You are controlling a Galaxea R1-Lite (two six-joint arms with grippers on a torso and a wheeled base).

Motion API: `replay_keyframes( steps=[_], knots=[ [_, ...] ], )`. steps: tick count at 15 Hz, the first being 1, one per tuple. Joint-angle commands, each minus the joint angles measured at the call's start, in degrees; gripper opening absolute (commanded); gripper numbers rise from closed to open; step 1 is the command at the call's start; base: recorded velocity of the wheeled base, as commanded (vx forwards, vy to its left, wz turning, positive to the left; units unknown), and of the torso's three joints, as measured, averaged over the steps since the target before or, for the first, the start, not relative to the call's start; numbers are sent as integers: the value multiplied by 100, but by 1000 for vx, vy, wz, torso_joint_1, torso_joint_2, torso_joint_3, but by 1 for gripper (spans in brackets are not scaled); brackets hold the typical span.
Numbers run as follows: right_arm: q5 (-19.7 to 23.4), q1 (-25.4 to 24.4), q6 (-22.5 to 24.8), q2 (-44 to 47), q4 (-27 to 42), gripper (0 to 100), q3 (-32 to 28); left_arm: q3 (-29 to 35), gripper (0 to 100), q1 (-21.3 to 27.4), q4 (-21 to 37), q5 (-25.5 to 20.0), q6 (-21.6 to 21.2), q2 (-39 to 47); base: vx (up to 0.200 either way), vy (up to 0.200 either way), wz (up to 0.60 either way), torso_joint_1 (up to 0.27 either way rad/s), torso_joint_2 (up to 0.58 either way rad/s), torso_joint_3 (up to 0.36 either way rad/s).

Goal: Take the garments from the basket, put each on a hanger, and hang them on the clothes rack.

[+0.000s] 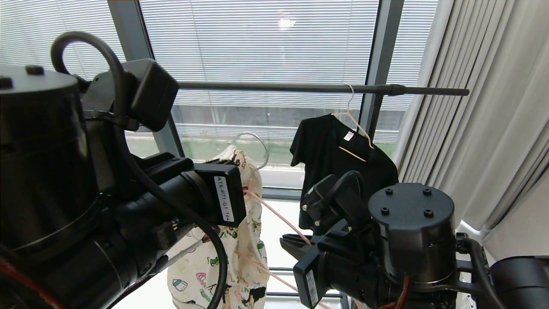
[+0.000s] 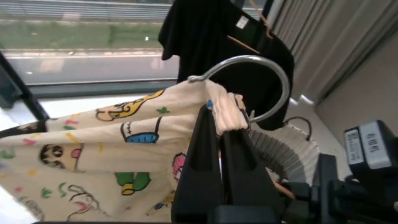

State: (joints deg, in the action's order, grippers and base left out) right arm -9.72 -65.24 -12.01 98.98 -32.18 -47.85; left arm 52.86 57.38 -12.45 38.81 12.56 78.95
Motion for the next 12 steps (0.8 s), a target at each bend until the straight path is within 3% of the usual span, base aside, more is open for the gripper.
replay_keyframes(
  steps=[1,5,12],
  knots=[
    [-153,3,-82,-98,2,0,39,-39,0,-359,5,364,-148,42,0,0,0,0,0,0],
    [-285,64,-135,-651,10,0,425,84,0,-1396,-65,495,-755,-37,0,0,0,0,0,0],
    [-602,354,-118,-1056,28,0,531,75,0,-1423,-162,495,-807,24,0,0,0,0,0,0]
  ],
)
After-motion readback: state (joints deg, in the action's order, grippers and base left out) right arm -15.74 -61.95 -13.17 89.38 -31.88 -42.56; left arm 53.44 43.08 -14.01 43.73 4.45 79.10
